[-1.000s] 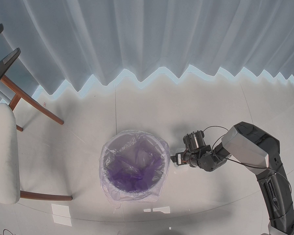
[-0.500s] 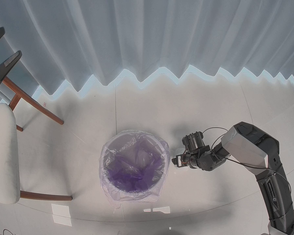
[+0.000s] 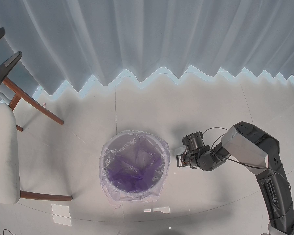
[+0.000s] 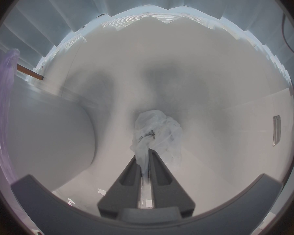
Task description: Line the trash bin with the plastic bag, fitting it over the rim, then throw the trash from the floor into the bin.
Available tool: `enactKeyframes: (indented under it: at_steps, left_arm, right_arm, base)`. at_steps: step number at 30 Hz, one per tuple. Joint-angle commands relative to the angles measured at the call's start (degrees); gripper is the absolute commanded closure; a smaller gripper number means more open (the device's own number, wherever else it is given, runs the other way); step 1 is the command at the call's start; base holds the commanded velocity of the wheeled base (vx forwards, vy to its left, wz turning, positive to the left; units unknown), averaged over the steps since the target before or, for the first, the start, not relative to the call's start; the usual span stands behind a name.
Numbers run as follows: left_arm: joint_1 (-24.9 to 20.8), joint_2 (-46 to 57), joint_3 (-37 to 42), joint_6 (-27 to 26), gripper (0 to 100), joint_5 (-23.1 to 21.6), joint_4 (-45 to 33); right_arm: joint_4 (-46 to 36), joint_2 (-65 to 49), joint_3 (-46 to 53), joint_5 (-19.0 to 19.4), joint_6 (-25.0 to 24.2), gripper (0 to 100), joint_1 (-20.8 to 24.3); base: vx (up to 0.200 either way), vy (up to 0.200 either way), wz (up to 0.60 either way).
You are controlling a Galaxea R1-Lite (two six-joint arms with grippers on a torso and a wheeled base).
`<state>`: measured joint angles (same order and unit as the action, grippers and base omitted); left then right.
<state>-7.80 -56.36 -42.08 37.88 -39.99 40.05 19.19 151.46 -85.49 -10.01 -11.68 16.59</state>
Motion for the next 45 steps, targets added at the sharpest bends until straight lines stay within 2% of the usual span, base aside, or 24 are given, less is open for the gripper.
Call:
enactKeyframes:
  at_steps: [1, 7, 9, 11, 13, 16, 19, 20, 21, 22, 25, 31, 38, 45]
  left_arm:
    - [-0.02, 0.02, -0.02, 0.00, 0, -0.01, 0.03]
    - [0.07, 0.02, -0.02, -0.17, 0, 0.08, 0.21]
    - [0.24, -0.07, -0.02, -0.43, 0, 0.08, 0.56]
    - [0.24, -0.07, -0.11, -0.43, 0, 0.08, 0.56]
    - [0.24, 0.28, -0.02, -0.43, 0, 0.08, 0.47]
    - [0.16, 0.37, -0.02, -0.43, 0, 0.08, 0.38]
    - [0.07, 0.37, -0.02, -0.43, 0, 0.08, 0.38]
    - [0.07, 0.37, -0.02, -0.43, 0, 0.08, 0.38]
    - [0.07, 0.37, -0.02, -0.43, 0, -0.01, 0.47]
    - [0.07, 0.37, -0.02, -0.43, 0, -0.01, 0.47]
    - [0.07, 0.37, -0.11, -0.43, 0, 0.08, 0.65]
    - [-0.55, -0.24, 0.25, -0.43, 0, -0.01, 0.38]
    - [-3.45, -0.42, 1.30, -0.52, 0, -0.09, 0.38]
    - [-3.62, -0.60, 1.65, -0.52, 0, -0.01, 0.47]
  right_arm:
    - [0.06, -1.16, 1.12, -0.89, -0.27, 100, 0.02]
    - [0.76, -10.48, 11.05, -1.07, -4.58, 100, 0.02]
    - [2.78, -16.81, 18.34, -0.89, -7.48, 100, 0.20]
    - [3.05, -17.16, 18.78, -0.89, -7.66, 100, 0.28]
    - [11.31, -26.56, 30.74, -0.19, -10.47, 100, 0.64]
    - [15.62, -30.87, 36.45, -0.10, -10.47, 100, 0.81]
    - [23.44, -40.01, 47.35, -0.10, -10.29, 100, 2.92]
    - [23.44, -40.01, 47.35, -0.10, -10.29, 100, 2.92]
    - [26.60, -43.88, 52.09, -0.19, -10.38, 100, 4.85]
    - [26.60, -43.88, 52.09, -0.19, -10.38, 100, 4.85]
    - [33.81, -51.52, 61.23, -0.19, -11.70, 100, 9.69]
    - [48.40, -51.52, 64.31, -2.38, -11.61, 100, 14.70]
    - [56.75, -48.62, 67.65, -2.65, -9.42, 100, 19.44]
    - [70.11, -43.17, 65.98, -2.56, -9.06, 100, 23.66]
  base:
    - [0.000, 0.000, 0.00]
    - [0.000, 0.000, 0.00]
    - [0.000, 0.000, 0.00]
    - [0.000, 0.000, 0.00]
    - [0.000, 0.000, 0.00]
    - [0.000, 0.000, 0.00]
    - [0.000, 0.000, 0.00]
    - [0.000, 0.000, 0.00]
    - [0.000, 0.000, 0.00]
    - [0.000, 0.000, 0.00]
    - [0.000, 0.000, 0.00]
    - [0.000, 0.000, 0.00]
    - [0.000, 0.000, 0.00]
    - [0.000, 0.000, 0.00]
